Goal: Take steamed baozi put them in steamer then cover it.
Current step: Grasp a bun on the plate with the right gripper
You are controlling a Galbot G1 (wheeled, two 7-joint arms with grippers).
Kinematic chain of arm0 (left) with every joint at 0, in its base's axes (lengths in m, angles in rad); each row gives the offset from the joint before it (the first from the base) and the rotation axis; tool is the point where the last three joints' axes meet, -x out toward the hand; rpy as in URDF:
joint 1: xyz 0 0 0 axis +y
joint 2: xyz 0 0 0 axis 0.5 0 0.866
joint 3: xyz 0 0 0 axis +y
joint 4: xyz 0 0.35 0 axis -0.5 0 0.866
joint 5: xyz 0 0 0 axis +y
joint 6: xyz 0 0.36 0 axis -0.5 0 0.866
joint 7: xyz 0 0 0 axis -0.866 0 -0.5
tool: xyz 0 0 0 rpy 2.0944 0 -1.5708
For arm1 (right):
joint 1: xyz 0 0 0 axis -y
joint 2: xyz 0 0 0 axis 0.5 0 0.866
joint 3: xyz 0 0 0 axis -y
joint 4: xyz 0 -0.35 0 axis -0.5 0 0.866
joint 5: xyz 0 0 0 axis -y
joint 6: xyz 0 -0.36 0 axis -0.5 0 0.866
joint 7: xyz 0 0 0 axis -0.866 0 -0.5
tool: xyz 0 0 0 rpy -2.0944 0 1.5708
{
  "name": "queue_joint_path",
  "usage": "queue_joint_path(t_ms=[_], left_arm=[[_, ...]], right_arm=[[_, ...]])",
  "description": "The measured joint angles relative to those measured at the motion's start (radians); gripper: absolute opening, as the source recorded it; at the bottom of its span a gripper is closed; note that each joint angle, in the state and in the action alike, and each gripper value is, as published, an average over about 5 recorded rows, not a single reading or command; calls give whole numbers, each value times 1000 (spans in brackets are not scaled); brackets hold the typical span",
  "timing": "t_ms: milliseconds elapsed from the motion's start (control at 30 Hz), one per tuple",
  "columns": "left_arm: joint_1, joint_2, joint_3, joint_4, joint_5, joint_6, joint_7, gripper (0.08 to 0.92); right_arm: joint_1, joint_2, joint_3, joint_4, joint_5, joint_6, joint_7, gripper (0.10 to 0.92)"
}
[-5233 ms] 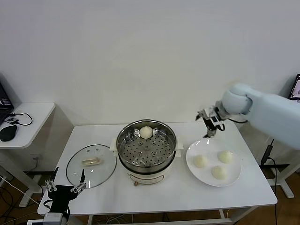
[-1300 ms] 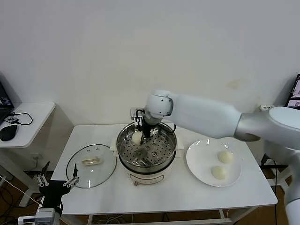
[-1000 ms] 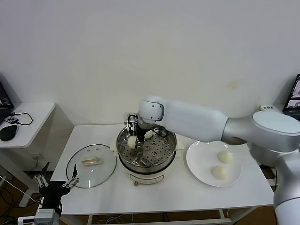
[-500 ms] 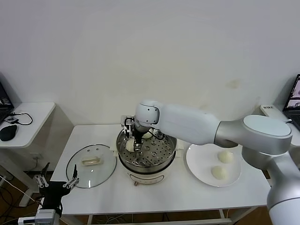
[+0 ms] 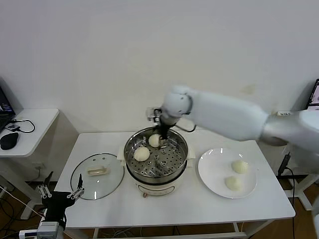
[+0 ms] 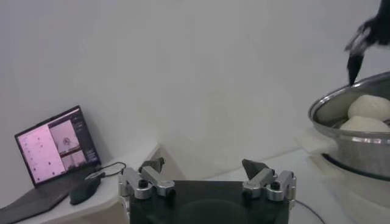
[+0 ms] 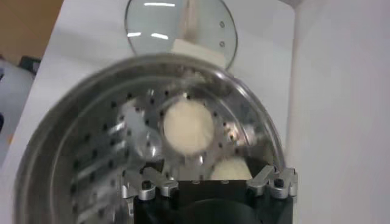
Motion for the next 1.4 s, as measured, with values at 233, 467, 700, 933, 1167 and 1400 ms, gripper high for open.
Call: queue_joint_path(t_ms=[233,467,700,933,1167,1400], left_arm=[[8,2,12,-5,5,0,0,823],[9,-7,28,-8,17,1,1,823],[14,-10,38,-10,24,1,1,823],[22,-8,30,-7,25,2,1,823],[26,-10,26,0,28,3,1,823],[29,-15,23,3,31,3,1,823]], right_arm=[[8,-208,11,101,-84,98,-84,823],[-61,-409,51,183,-192,179,-126,823],[-224,-545,161,217,-296,230,-138,823],[-428,-603,304,215,-387,262,-138,823],[-602,-612,433,181,-464,274,-123,823],[-706,-588,505,130,-511,285,-103,823]])
